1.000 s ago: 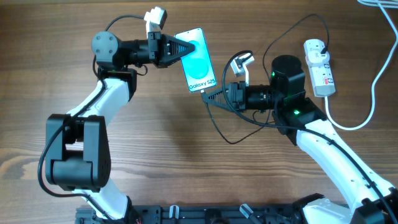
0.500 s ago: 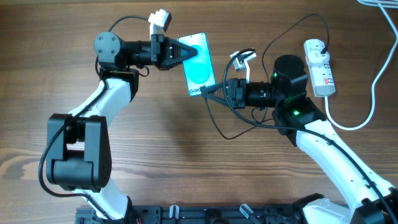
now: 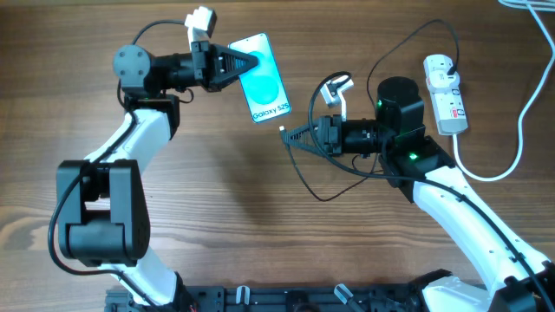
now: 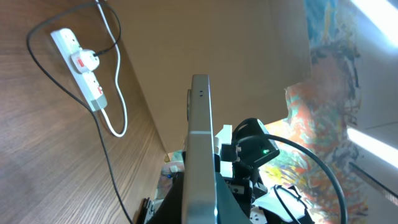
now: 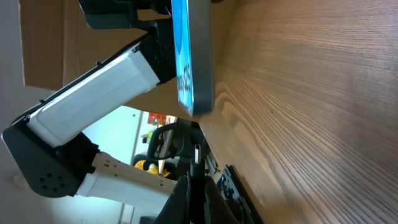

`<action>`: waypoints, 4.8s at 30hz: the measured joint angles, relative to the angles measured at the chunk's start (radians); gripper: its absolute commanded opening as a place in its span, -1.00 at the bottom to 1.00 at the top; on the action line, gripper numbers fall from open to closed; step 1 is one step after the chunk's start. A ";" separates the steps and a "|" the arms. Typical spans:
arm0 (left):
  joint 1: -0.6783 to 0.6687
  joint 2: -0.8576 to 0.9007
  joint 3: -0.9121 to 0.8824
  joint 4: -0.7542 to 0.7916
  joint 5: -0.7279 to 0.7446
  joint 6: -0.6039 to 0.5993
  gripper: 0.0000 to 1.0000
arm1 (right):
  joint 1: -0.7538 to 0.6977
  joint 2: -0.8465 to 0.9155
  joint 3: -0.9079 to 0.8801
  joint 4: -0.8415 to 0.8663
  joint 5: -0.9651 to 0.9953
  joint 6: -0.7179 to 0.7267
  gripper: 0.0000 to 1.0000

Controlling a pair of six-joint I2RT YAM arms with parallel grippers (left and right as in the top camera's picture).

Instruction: Plug charger to phone and switch on socket

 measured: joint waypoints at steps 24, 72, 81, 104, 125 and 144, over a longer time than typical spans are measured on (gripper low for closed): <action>-0.030 0.000 0.000 0.000 0.002 -0.005 -0.92 | 0.005 0.000 -0.001 0.036 0.008 0.000 -0.92; -0.053 0.000 0.001 0.251 -0.036 -0.100 -0.92 | -0.034 0.027 -0.010 0.159 -0.080 -0.019 -0.92; -0.046 0.000 0.001 0.258 -0.054 -0.163 -0.92 | -0.040 0.068 -0.014 0.349 -0.135 0.054 -0.77; -0.033 0.000 0.001 0.266 0.100 -0.046 -0.92 | 0.068 0.068 -0.007 0.031 -0.033 -0.188 -0.84; -0.071 0.000 -0.023 0.219 0.069 -0.039 -0.92 | 0.058 0.068 -0.014 0.060 -0.090 -0.198 -0.91; -0.102 0.000 -0.119 0.232 0.084 -0.058 -0.92 | 0.043 0.066 -0.008 -0.090 -0.063 -0.221 -0.21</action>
